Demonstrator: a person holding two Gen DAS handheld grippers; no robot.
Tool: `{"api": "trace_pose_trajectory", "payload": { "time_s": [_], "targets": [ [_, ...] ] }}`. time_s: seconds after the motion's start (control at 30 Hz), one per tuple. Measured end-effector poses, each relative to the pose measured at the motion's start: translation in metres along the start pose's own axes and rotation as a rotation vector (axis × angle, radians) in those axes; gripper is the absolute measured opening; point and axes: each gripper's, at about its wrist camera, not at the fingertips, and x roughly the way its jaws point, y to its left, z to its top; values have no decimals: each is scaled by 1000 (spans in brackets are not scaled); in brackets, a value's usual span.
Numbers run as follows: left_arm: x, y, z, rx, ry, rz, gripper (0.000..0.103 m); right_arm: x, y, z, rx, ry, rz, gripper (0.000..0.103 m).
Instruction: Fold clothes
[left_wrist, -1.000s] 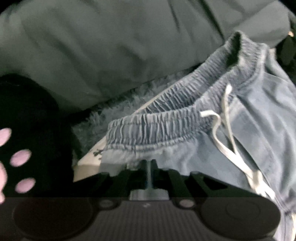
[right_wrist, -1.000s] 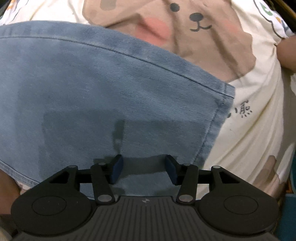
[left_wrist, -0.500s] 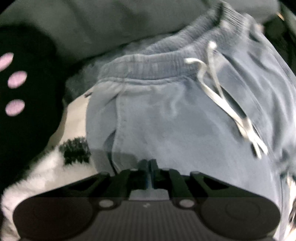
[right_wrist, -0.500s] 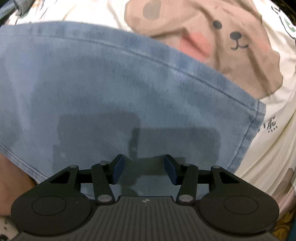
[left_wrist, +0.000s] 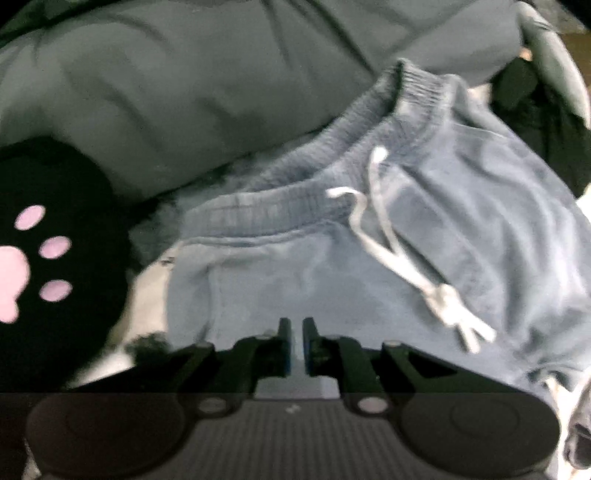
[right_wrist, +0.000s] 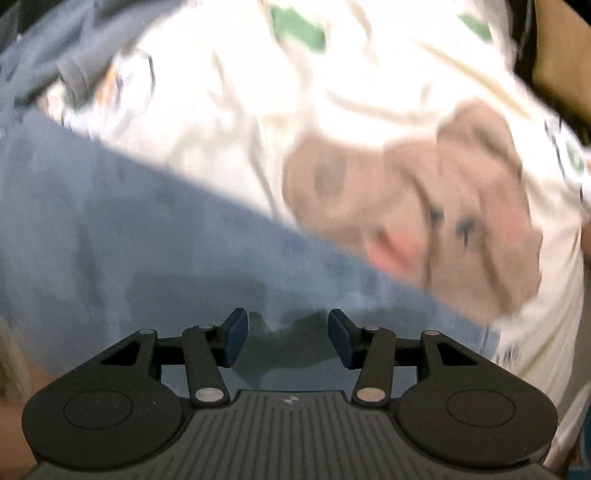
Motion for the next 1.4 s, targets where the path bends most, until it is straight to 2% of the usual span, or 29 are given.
{"api": "trace_pose_trajectory", "payload": {
  "time_s": [0.17,0.27,0.43,0.6,0.83,0.97,1.07,1.1,1.17,1.27,1.4],
  "targets": [
    [1,-21,-2,72,-22,-52,9,-21,-1,6,-14,-91,34,55],
    [3,-27,-6,78,-18,-75,14,-20,16,43,-23,-143,62,55],
    [0,-38,-20,114,-18,-96,18,-45,23,62,-14,-215,119,55],
    [-5,-41,-32,117,-39,-112,28,-32,63,105,-30,-265,175,56],
    [-4,-43,-48,63,-41,-142,35,-10,121,139,-79,-325,225,56],
    [-6,-47,-61,37,-40,-166,36,7,147,153,-72,-352,211,56],
    [-6,-49,-70,26,-26,-190,36,9,151,154,-46,-394,190,55],
    [-6,-50,-73,28,-24,-196,36,9,151,154,-52,-401,177,51],
    [-6,-52,-78,33,-20,-206,34,10,151,156,-79,-399,146,26],
    [-4,-56,-81,39,-15,-227,34,6,144,156,-109,-395,115,18],
    [-2,-64,-81,52,-8,-259,34,-13,126,158,-127,-415,43,13]
  ]
}}
